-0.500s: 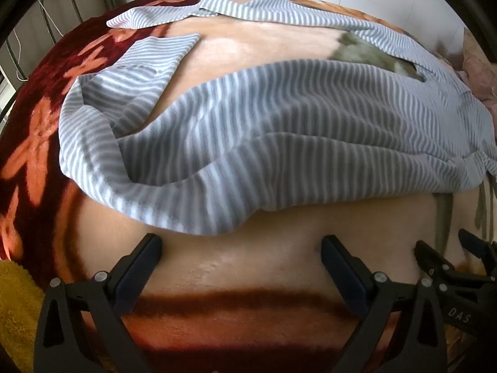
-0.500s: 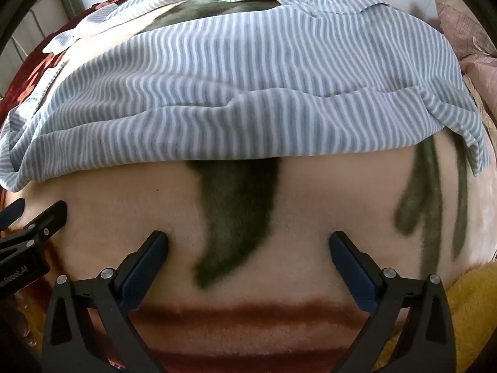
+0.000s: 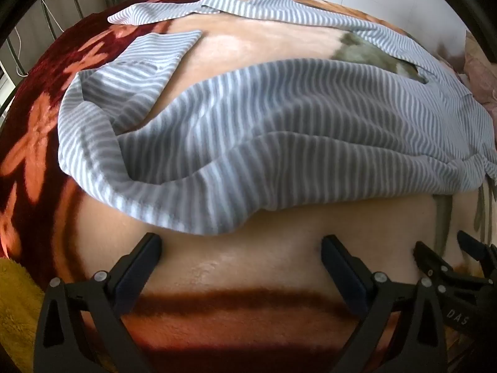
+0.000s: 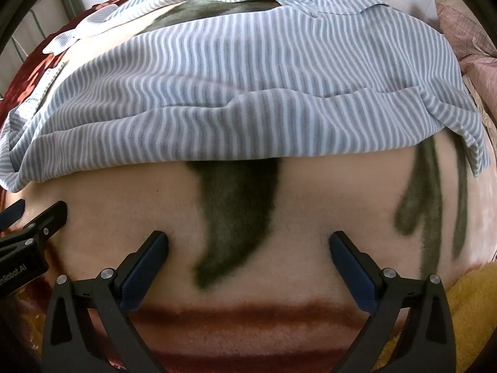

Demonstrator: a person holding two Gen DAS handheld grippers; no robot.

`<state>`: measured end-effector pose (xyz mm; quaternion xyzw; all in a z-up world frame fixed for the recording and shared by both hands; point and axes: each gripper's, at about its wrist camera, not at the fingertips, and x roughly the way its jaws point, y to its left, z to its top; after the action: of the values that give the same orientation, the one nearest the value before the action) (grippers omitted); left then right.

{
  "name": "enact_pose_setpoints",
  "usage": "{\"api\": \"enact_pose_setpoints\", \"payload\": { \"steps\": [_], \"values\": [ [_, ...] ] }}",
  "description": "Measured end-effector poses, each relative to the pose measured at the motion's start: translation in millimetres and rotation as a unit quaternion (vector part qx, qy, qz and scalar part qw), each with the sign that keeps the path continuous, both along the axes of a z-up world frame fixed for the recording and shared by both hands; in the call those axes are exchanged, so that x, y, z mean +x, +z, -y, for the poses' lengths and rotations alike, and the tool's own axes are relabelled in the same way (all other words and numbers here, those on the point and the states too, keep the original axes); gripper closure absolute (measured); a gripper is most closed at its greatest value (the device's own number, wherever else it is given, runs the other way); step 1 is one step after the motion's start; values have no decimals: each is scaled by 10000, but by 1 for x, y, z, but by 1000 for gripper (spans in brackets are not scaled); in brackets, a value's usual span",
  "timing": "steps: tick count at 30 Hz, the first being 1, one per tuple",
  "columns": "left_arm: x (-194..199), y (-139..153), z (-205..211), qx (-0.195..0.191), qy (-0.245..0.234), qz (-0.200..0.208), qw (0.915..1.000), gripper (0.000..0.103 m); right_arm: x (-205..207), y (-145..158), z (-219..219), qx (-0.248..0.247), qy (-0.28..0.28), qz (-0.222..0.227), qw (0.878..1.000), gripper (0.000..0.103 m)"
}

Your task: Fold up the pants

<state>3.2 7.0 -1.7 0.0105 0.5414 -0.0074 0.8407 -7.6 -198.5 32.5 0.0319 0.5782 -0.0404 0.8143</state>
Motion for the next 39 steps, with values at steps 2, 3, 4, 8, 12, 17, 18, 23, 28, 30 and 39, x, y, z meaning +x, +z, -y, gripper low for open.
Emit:
{"api": "enact_pose_setpoints", "payload": {
  "steps": [2, 3, 4, 8, 12, 17, 18, 23, 28, 30, 39],
  "values": [
    [0, 0, 0, 1, 7, 3, 10000, 0, 0, 0, 0, 11, -9, 5, 10000, 0],
    [0, -2, 0, 8, 6, 6, 10000, 0, 0, 0, 0, 21, -19, 9, 10000, 0],
    [0, -1, 0, 9, 5, 11, 10000, 0, 0, 0, 1, 30, -34, 16, 10000, 0],
    [-3, 0, -1, 29, 0, 61, 10000, 0, -1, 2, 4, 37, -90, 33, 9999, 0],
    [-3, 1, 4, 48, 1, -13, 10000, 0, -4, 2, 3, -9, -83, 36, 10000, 0],
    [-1, 1, 6, 85, -20, -21, 10000, 0, -3, 1, -3, -55, -64, 31, 10000, 0],
    [-1, 1, 6, 89, -20, -28, 10000, 0, -3, 1, -4, -56, -58, 34, 10000, 0],
    [1, 0, 8, 104, -25, -36, 9999, 0, -2, 0, -5, -52, -51, 40, 10000, 0],
    [2, 0, 10, 108, -51, -47, 9999, 0, -2, 0, -3, -36, -55, 43, 10000, 0],
    [2, 0, 9, 101, -64, -45, 9999, 0, -2, 0, -3, -37, -52, 43, 10000, 0],
    [0, -1, 10, 111, -78, -5, 9999, 0, -2, -1, -2, -9, -47, 60, 10000, 0]
  ]
}}
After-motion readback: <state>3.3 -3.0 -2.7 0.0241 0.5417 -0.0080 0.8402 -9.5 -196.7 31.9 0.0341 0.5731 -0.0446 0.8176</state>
